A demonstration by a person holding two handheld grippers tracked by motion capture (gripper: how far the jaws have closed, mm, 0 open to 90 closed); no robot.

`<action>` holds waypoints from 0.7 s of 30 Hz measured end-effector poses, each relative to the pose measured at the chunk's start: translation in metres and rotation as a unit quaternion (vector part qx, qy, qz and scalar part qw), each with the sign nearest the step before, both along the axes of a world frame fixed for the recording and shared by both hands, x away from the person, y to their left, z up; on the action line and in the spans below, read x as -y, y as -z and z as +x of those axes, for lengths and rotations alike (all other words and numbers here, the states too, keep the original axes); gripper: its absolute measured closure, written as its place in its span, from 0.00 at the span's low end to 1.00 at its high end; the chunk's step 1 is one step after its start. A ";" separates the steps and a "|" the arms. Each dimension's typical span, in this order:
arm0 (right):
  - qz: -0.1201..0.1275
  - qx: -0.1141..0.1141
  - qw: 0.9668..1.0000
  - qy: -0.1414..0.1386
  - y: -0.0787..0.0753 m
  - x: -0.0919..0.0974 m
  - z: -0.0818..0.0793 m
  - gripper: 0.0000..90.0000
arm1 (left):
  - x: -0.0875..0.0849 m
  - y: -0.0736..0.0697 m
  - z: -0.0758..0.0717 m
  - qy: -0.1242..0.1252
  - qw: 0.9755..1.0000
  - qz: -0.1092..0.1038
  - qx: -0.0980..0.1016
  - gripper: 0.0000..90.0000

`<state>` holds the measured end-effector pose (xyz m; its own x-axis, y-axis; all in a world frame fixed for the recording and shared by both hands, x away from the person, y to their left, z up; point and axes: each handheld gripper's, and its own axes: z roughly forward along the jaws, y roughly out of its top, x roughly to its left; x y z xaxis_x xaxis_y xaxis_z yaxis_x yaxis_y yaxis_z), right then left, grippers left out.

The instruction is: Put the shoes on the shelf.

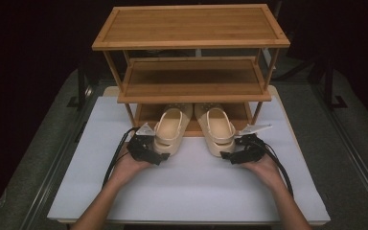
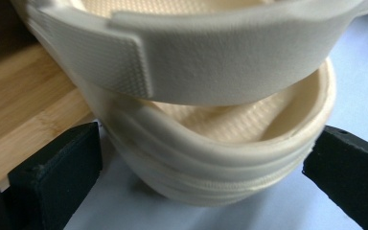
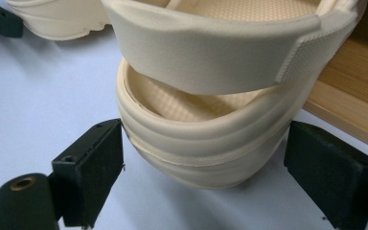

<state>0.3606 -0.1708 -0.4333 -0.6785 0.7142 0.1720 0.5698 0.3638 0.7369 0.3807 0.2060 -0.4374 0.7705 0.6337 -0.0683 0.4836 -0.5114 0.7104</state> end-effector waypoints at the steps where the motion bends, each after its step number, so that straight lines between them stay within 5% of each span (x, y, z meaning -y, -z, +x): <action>1: 0.001 0.000 1.000 0.000 0.000 0.000 0.000 0.15 | 0.001 0.001 0.000 0.000 1.000 0.005 0.002 0.00; 21: -0.005 0.020 1.000 -0.011 -0.006 -0.033 0.010 0.15 | 0.034 -0.001 0.009 0.005 1.000 -0.001 -0.001 0.00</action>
